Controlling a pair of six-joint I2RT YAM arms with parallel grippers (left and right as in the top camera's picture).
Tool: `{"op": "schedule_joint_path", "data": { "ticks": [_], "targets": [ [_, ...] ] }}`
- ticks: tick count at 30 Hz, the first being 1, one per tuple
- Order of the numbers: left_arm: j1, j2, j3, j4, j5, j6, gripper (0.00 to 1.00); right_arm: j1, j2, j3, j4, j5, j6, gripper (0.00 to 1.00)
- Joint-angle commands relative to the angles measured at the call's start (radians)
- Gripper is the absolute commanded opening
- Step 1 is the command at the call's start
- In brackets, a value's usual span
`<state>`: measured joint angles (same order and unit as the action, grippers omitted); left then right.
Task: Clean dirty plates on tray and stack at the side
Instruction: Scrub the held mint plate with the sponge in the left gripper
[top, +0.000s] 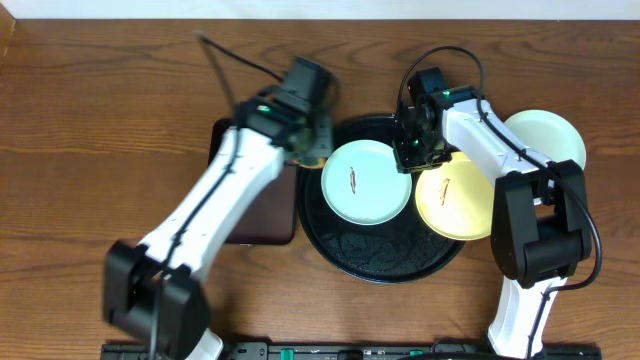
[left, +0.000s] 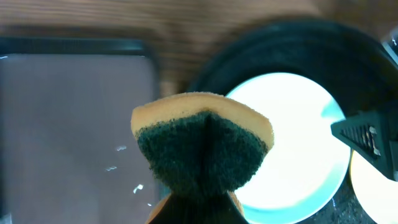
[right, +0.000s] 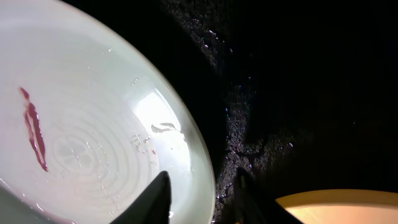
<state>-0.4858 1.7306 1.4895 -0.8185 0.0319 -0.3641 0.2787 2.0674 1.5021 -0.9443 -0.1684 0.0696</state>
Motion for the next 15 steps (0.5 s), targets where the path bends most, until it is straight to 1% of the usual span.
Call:
{"op": "schedule_joint_path", "data": {
  "ticks": [1,5,8,12,13,14,15],
  "targets": [
    [-0.05,0.074,-0.015,0.028,0.009,-0.013,0.08,0.011,0.002,0.0,0.002,-0.008,0.005,0.25],
    [-0.058,0.124,-0.015,0.052,0.007,-0.032,0.08,0.011,0.002,-0.005,0.002,-0.008,0.005,0.14],
    [-0.042,0.128,-0.015,0.053,0.006,-0.073,0.08,0.011,0.002,-0.025,0.012,-0.005,0.006,0.13],
    [-0.036,0.129,-0.015,0.06,0.006,-0.08,0.08,0.011,0.002,-0.041,0.023,-0.005,0.005,0.11],
    [-0.037,0.132,-0.015,0.063,0.006,-0.08,0.07,0.011,0.002,-0.041,0.025,-0.005,0.006,0.06],
    [-0.037,0.132,-0.015,0.065,0.006,-0.08,0.08,0.011,0.002,-0.041,0.026,-0.005,0.013,0.01],
    [-0.037,0.133,-0.015,0.065,0.006,-0.08,0.08,0.011,0.002,-0.041,0.026,-0.005,0.02,0.01]
  ]
}}
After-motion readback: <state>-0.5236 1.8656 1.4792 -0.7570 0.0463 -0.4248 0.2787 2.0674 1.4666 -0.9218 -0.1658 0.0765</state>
